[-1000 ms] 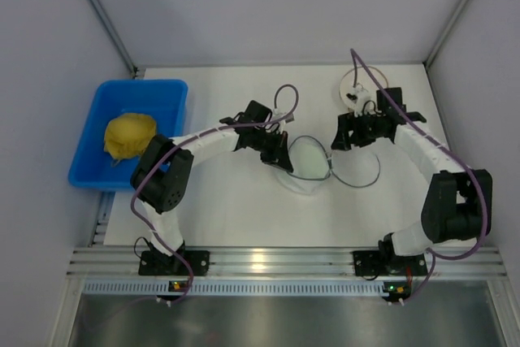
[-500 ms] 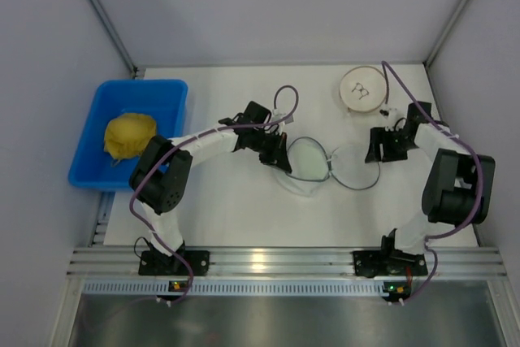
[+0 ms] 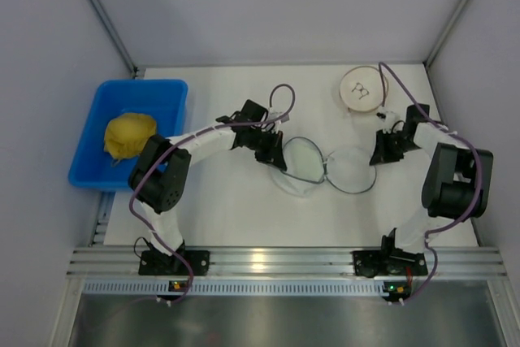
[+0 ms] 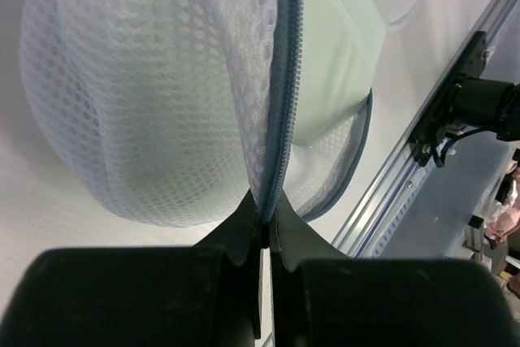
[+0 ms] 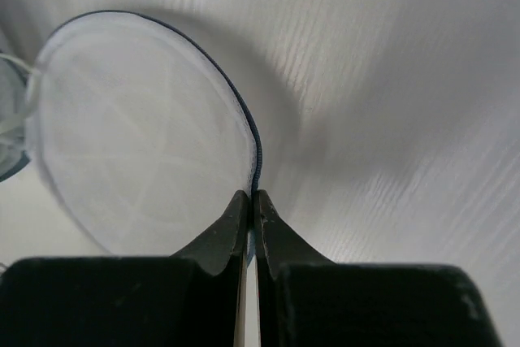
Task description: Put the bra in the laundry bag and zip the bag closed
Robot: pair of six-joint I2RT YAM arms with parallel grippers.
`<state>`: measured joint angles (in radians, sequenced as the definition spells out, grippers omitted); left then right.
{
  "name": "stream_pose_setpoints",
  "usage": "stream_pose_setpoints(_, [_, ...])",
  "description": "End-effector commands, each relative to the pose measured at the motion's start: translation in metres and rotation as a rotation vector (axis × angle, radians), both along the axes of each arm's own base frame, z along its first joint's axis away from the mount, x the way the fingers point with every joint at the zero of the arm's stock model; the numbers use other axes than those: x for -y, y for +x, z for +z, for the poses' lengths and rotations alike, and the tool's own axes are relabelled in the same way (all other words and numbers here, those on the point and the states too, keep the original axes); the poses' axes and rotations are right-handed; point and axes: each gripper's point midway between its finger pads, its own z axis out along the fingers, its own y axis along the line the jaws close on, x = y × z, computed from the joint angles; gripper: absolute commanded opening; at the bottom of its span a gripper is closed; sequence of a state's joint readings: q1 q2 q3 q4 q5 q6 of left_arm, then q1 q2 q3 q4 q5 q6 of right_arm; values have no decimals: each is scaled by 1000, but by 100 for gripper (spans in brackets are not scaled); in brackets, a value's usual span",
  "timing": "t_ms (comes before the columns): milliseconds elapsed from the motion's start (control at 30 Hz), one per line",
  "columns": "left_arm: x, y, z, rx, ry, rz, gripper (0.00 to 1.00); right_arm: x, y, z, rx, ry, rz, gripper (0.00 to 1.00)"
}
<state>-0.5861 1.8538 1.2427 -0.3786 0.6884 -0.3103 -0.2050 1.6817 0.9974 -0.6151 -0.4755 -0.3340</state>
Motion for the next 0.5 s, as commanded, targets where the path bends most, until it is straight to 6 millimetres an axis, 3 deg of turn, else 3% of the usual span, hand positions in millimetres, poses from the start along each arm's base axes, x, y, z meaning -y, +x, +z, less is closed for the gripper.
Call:
stream_pose_setpoints(0, [-7,19,35,129,11,19,0,3,13,71,166,39,20,0])
stream_pose_setpoints(33, [-10,22,36,143,30,34,0,-1,17,102,243,57,35,0])
stream_pose_setpoints(100, [-13,23,43,165,40,38,0,-5,9,129,285,73,42,0])
stream_pose_setpoints(133, [-15,25,45,179,49,51,0,-12,7,154,351,96,67,0])
stream_pose_setpoints(233, [-17,27,61,218,40,63,0,-29,-10,186,399,150,100,0])
stream_pose_setpoints(467, [-26,34,92,329,116,82,0,-49,-39,232,490,84,170,0])
